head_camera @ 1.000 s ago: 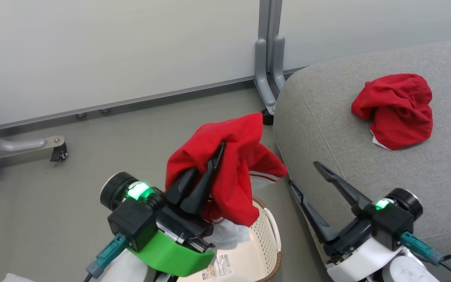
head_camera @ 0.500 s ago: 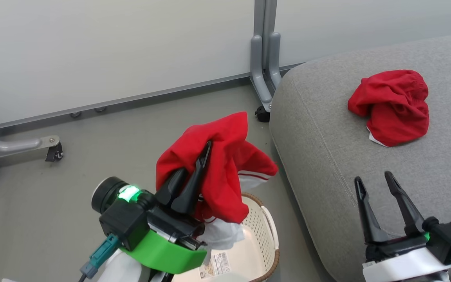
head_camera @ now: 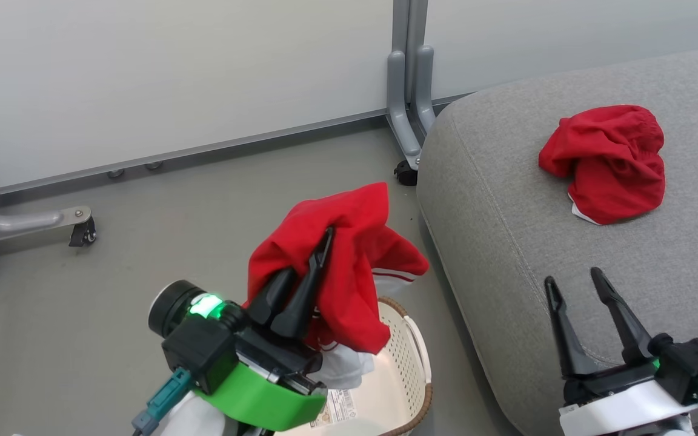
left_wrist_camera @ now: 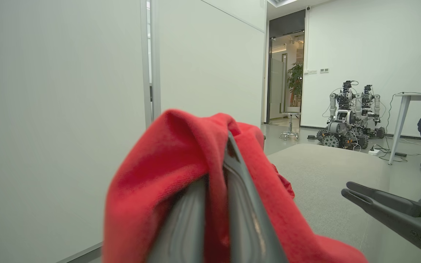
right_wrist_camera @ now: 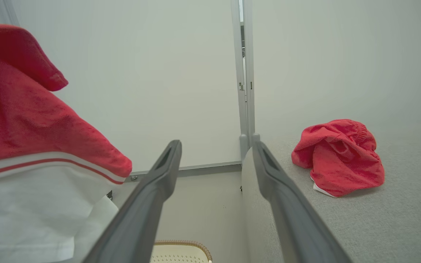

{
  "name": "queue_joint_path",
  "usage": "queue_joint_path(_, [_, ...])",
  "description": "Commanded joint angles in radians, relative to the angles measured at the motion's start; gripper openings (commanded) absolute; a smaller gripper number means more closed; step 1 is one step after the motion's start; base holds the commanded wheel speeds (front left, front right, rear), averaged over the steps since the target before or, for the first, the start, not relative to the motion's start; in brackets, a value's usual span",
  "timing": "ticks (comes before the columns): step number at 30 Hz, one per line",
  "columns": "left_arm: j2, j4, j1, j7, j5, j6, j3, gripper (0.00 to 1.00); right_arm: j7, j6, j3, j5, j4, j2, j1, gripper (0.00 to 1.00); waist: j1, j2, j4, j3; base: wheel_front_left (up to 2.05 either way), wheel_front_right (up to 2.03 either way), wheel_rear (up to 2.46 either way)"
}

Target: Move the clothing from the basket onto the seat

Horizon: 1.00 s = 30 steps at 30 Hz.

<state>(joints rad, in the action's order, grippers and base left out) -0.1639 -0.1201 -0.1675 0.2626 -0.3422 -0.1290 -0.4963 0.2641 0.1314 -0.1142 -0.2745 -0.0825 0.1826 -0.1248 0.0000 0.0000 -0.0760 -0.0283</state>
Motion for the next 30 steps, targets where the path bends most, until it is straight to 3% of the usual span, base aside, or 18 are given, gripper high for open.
queue_joint_path(1, [-0.006,-0.005,-0.013,0.003,0.012,-0.003,-0.008,0.0,0.0,-0.001,-0.019,-0.007,-0.006,0.02,0.018,1.0,0.0,0.0,0.002,0.002,0.0,0.0,0.0])
queue_joint_path(10, [-0.063,-0.044,-0.059,0.003,0.034,-0.003,-0.128,0.0,0.0,-0.001,-0.221,-0.045,-0.024,0.212,0.116,1.0,0.0,0.0,0.017,0.009,0.0,0.0,0.0])
queue_joint_path(22, [-0.074,-0.062,-0.084,0.003,0.022,-0.003,-0.19,0.0,0.0,-0.002,-0.577,-0.184,0.005,0.505,0.306,1.0,0.0,0.0,0.034,0.013,0.0,0.0,0.0])
queue_joint_path(30, [-0.076,-0.058,-0.103,0.003,0.022,-0.003,-0.236,0.0,0.0,-0.002,-0.755,-0.214,0.056,0.585,0.482,1.0,0.0,0.0,0.048,0.018,0.0,0.0,0.0])
